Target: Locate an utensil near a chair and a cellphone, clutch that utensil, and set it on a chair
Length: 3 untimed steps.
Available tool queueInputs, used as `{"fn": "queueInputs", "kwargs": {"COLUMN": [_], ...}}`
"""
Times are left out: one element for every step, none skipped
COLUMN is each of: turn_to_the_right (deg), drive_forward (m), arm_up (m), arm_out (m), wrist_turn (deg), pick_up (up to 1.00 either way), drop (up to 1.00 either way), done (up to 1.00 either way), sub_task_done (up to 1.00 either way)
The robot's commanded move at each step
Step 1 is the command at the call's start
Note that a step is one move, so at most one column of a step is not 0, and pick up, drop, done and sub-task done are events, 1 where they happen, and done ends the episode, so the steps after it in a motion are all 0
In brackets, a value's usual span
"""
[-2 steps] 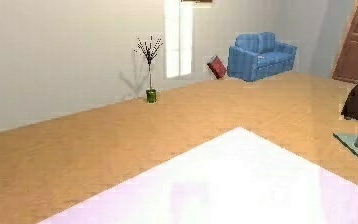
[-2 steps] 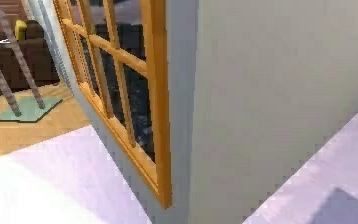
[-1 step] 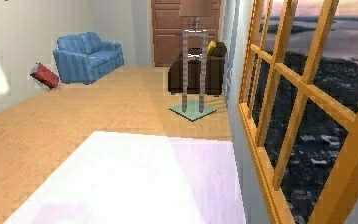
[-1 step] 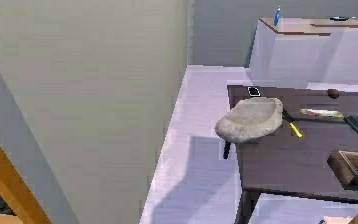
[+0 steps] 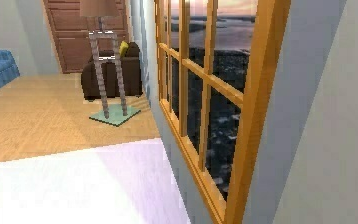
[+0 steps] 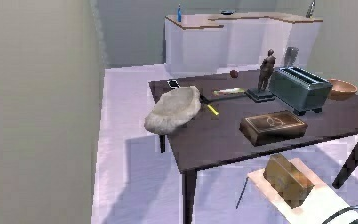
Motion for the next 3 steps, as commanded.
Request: {"fn": "queueInputs", "kwargs": {"turn_to_the_right": [0.0, 0.0, 0.0], "drive_forward": [0.0, 0.0, 0.0], "arm_up": [0.5, 0.38, 0.0], "arm_out": [0.0, 0.0, 0.5], "wrist_turn": [0.0, 0.0, 0.0], "pick_up": [0.0, 0.0, 0.0], "drop": [0.0, 0.0, 0.0], "done": [0.0, 0.0, 0.0], "sub_task_done": [0.0, 0.0, 0.0]}}
